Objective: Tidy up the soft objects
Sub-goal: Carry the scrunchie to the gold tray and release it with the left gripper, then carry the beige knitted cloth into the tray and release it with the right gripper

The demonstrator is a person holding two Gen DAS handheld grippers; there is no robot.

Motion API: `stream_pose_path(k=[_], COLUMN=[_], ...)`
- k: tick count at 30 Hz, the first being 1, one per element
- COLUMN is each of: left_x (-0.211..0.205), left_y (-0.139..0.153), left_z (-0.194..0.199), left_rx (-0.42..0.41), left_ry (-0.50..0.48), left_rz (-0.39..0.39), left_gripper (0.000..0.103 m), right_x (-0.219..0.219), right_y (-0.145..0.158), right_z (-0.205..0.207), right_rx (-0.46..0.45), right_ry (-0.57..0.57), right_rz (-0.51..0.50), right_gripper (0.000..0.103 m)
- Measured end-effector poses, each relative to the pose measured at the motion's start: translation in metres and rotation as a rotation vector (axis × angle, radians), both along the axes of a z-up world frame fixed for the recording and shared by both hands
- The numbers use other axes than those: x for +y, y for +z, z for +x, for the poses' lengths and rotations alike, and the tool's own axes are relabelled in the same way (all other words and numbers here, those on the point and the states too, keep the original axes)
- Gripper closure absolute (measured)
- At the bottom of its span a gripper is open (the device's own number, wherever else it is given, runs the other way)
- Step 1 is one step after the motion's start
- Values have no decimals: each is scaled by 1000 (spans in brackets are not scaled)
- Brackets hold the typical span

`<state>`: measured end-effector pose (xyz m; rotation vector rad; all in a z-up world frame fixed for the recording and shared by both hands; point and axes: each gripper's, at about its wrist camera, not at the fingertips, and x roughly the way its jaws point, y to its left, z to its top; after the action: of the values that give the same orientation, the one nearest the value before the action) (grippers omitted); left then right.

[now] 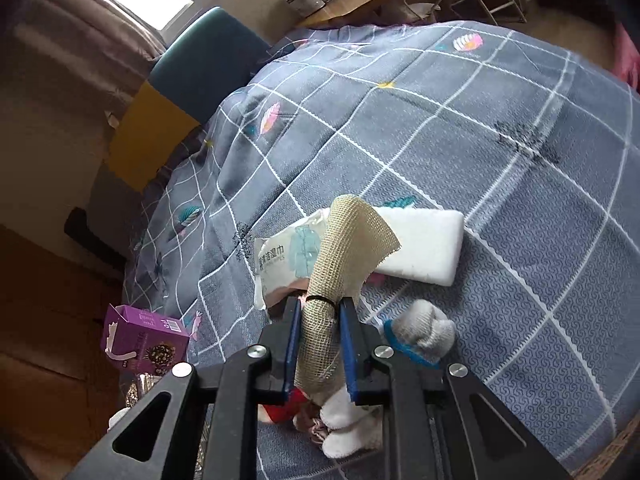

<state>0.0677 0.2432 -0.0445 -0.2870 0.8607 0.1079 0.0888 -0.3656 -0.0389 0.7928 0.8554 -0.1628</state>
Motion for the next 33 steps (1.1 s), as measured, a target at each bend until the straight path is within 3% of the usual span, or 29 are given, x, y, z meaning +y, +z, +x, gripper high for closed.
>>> stream_pose_path(k=[7, 15, 19, 24, 29, 33], left_x=[3, 11, 12, 15, 22, 27], left_y=[0, 5, 7, 11, 16, 17], left_z=[-24, -47, -55, -62, -68, -73], left_rx=[3, -5, -15, -35, -59, -64], left_ry=[15, 36, 45, 62, 85, 101], left_rz=[10, 24, 37, 54, 60, 59], left_gripper=[88, 86, 85, 85, 85, 84], right_x=[68, 219, 307, 402, 457, 488], right_y=[46, 100, 111, 100, 70, 45], right_z=[76, 123, 108, 66, 30, 14], right_rx=[-65, -215, -261, -259, -204, -143], right_ry=[181, 571, 820, 1100, 1261, 1322], right_rz=[-88, -99, -126, -187, -196, -185], right_gripper=[84, 84, 84, 84, 84, 84])
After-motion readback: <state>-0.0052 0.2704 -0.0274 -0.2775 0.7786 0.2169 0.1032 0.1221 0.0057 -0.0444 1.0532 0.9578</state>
